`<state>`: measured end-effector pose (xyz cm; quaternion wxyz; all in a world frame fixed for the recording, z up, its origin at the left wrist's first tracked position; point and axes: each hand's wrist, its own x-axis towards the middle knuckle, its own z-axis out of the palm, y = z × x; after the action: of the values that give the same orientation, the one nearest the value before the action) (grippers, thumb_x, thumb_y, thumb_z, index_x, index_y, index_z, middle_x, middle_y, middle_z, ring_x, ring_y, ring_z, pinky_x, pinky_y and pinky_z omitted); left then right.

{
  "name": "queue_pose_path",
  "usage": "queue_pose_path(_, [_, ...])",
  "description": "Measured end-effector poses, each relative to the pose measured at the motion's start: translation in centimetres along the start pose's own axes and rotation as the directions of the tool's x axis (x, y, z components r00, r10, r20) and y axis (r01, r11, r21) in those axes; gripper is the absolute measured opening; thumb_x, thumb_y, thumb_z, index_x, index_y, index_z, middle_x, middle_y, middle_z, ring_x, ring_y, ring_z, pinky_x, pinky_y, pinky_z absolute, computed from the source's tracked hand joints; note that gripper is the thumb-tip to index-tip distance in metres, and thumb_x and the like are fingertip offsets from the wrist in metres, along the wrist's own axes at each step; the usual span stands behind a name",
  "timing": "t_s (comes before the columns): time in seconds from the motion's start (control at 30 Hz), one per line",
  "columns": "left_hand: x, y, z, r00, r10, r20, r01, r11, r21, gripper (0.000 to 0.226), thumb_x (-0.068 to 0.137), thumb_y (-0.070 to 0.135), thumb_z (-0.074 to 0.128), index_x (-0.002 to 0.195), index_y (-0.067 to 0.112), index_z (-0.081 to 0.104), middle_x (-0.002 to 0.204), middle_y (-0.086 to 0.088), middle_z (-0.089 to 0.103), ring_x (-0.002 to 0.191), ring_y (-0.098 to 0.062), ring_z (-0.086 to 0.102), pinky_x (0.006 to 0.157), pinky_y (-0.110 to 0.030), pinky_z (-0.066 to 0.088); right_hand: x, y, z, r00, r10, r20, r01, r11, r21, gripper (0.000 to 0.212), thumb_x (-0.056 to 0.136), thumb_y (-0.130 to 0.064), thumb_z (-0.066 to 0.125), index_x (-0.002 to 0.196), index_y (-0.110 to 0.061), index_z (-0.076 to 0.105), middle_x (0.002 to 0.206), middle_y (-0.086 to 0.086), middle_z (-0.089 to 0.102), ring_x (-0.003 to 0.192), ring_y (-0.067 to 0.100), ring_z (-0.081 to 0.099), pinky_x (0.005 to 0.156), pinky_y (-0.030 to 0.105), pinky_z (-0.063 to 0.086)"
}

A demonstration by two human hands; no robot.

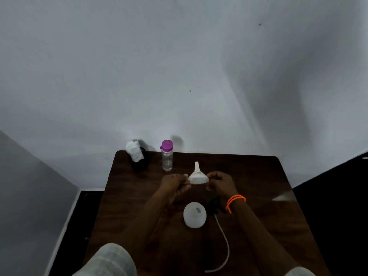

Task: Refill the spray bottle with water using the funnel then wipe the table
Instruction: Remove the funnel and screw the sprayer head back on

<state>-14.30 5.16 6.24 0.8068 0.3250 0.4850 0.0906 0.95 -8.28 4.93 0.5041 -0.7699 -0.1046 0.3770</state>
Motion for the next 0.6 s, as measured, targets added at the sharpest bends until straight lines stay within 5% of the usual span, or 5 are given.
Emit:
queue_pose_path(0.27, [6.5, -1.7, -0.7, 0.999, 0.01, -0.052, -0.009, 0.999, 0.033, 0.025, 0.086, -0.004, 0.07, 0.11, -0.007, 0.063, 0.108, -0.023, 0.069, 0.096, -0.032, 0.072, 0.072, -0.031, 0.063, 5.6, 3.0, 2.9, 0.99, 0.095, -0.102, -0.069, 0.97, 0.232, 0.013, 0.088, 0.004, 0.064, 0.09, -0.004, 0.073, 0.1, 0.018, 0.073, 0.099, 0.035, 0.07, 0.085, 0.047, 0.06])
queue_pose_path(0.6, [14.3, -2.6, 0.0, 0.969, 0.182, -0.168, -0.133, 0.954, 0.269, 0.009, 0.086, 0.001, 0.072, 0.095, 0.001, 0.07, 0.097, -0.011, 0.069, 0.081, -0.017, 0.067, 0.069, -0.025, 0.06, 12.8, 5.0, 4.2, 0.996, 0.024, -0.09, -0.027, 0.999, -0.033, 0.027, 0.079, 0.005, 0.075, 0.101, -0.011, 0.073, 0.106, 0.009, 0.073, 0.101, 0.024, 0.069, 0.091, 0.044, 0.058])
